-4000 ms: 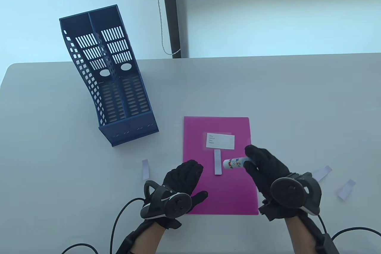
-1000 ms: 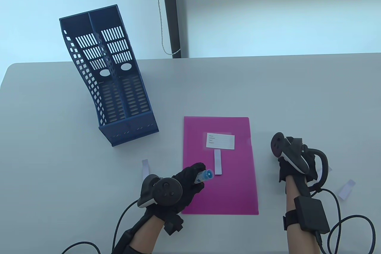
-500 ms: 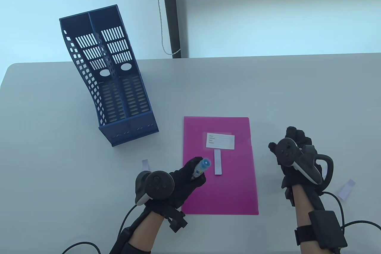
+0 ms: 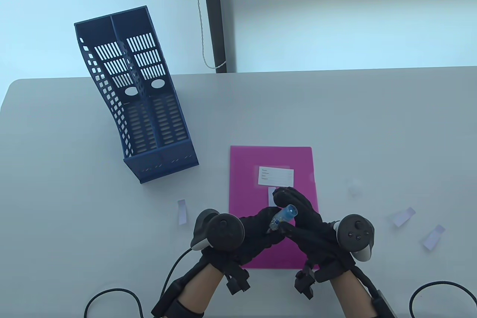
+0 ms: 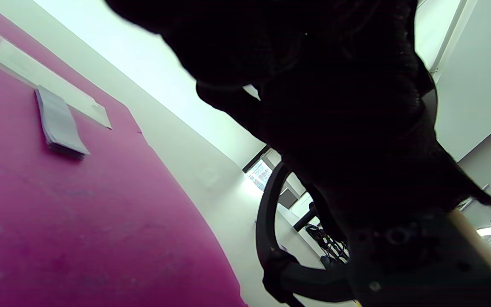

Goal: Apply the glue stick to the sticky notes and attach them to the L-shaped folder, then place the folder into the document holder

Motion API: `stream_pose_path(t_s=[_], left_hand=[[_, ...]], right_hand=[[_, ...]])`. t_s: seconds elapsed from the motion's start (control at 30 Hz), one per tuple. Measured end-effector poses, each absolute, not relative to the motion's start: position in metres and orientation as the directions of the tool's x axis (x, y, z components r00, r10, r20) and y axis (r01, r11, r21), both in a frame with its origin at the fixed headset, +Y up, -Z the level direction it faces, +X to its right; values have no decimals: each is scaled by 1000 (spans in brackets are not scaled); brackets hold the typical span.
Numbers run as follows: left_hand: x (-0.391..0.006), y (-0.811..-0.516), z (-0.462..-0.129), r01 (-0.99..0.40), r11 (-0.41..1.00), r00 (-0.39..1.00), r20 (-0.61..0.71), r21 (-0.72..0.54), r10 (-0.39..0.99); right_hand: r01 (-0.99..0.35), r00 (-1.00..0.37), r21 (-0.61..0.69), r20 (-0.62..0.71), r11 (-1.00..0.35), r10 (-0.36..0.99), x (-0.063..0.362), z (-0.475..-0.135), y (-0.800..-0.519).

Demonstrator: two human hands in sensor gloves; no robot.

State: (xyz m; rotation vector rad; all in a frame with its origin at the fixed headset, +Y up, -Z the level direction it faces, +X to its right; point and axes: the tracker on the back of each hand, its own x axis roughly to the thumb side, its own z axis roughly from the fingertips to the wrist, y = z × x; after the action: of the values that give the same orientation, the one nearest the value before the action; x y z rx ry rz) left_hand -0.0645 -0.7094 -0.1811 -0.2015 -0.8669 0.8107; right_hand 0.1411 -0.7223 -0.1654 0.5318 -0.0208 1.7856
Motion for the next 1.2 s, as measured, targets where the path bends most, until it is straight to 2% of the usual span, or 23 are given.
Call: stream_pose_path(t_s=[0.1,0.17,0.27,0.37,0.6,0.7,0.87,1.0,1.1,1.2], left_hand=[[-63,-715,-183,-518,686,377,584,-511,719],[-63,-720,-184,-544,646,351,555,-535,755],[-73,-732,-189,-616,513,269,453,-597,850],[-80,-740,-191,-678,293,136,277,-674,951],[-71,-748,-187,-635,110,-16,156,-765,988],[-67,-747,-185,-674,136,-24,206,-726,978],[-66,-740,-182,-744,247,46,322,-620,946],[-68,-736,-182,-778,313,92,394,-544,915],[-69,-745,-183,-770,230,51,301,-595,952],[-63,-752,-185,-680,30,-92,126,-733,988]], right_hand=[[-939,-62,305,301,-158,951,144,-165,-733],[-940,-6,327,280,-101,960,146,-164,-737],[-948,51,316,273,-40,961,152,-163,-737],[-932,126,361,249,28,960,152,-162,-736],[-920,142,389,242,38,960,149,-161,-738],[-925,148,376,253,44,956,149,-161,-736],[-966,98,257,270,26,958,154,-160,-737],[-964,133,257,253,66,958,153,-159,-736],[-951,161,298,262,79,951,153,-160,-735],[-945,149,321,262,60,953,150,-160,-735]])
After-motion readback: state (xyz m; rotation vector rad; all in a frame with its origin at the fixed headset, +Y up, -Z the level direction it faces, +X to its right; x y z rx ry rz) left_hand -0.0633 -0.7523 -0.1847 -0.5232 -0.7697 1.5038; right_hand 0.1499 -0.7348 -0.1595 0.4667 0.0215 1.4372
